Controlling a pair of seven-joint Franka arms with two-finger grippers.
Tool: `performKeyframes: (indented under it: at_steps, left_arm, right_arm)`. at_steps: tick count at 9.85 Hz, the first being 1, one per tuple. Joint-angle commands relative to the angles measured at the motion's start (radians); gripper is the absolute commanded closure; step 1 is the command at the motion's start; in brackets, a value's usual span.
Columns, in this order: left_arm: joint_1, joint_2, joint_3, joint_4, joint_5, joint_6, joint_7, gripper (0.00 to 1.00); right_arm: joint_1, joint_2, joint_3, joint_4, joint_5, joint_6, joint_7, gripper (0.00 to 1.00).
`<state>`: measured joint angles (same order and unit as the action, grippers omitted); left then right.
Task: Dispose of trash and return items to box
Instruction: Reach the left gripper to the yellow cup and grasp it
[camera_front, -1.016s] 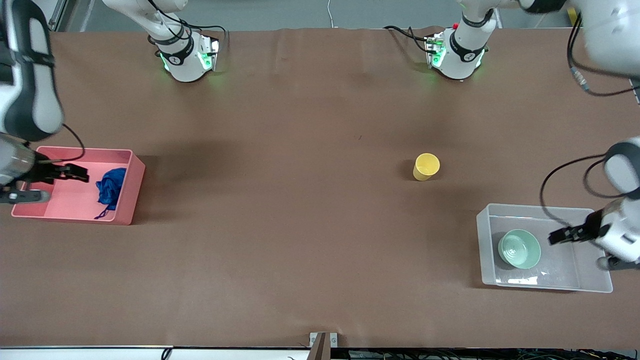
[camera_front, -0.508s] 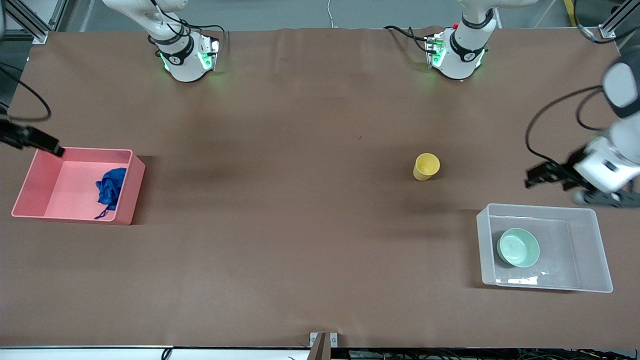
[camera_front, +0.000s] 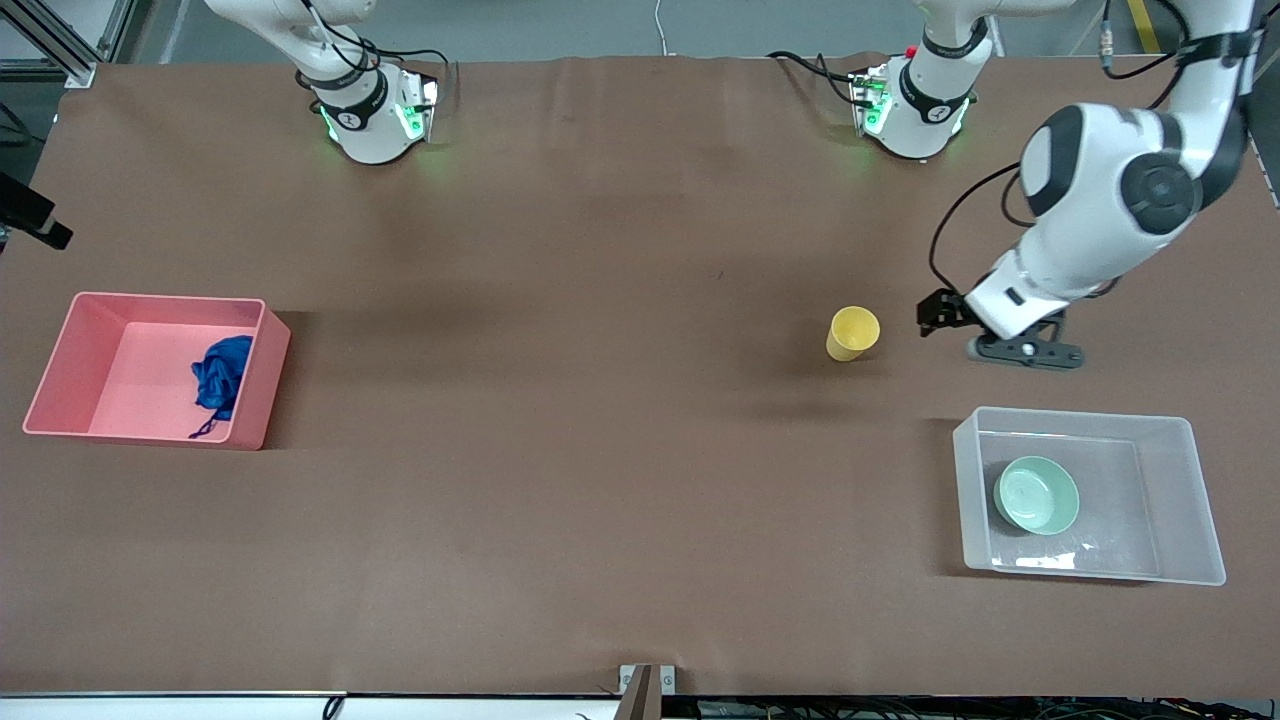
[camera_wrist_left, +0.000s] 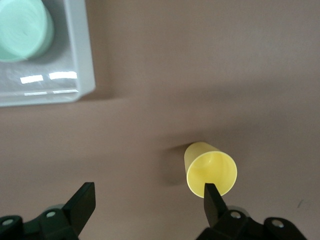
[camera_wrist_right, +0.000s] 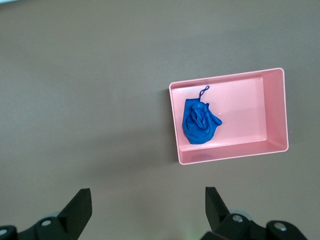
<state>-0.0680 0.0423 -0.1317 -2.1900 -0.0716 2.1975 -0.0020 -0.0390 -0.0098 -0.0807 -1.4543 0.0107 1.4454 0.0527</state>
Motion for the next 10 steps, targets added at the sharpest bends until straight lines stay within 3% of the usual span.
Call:
performKeyframes:
  at_steps: [1,3,5,7,8,10]
  left_arm:
    - [0.000,0.117,-0.060,-0.068,0.019,0.141,-0.009,0.04]
    - [0.000,0.169,-0.074,-0.109,0.027,0.227,-0.007,0.04]
    - [-0.001,0.244,-0.095,-0.105,0.027,0.277,-0.009,0.15]
    - [-0.001,0.254,-0.101,-0.116,0.027,0.280,-0.009,0.76]
    - [-0.001,0.254,-0.101,-0.122,0.027,0.278,-0.009,0.94]
    - [0.000,0.243,-0.101,-0.128,0.027,0.274,-0.006,1.00]
  right_arm:
    - [0.004,0.002,0.007,-0.003,-0.029,0.007,-0.024,0.00]
    - [0.013,0.002,0.006,-0.003,-0.040,0.010,-0.028,0.00]
    - [0.025,0.002,0.006,-0.003,-0.051,0.007,-0.021,0.00]
    - [0.024,0.002,0.006,-0.004,-0.045,0.021,-0.019,0.00]
    - [0.024,0.002,0.006,-0.006,-0.041,0.029,-0.019,0.00]
    - [0.022,0.002,0.006,-0.008,-0.038,0.030,-0.019,0.00]
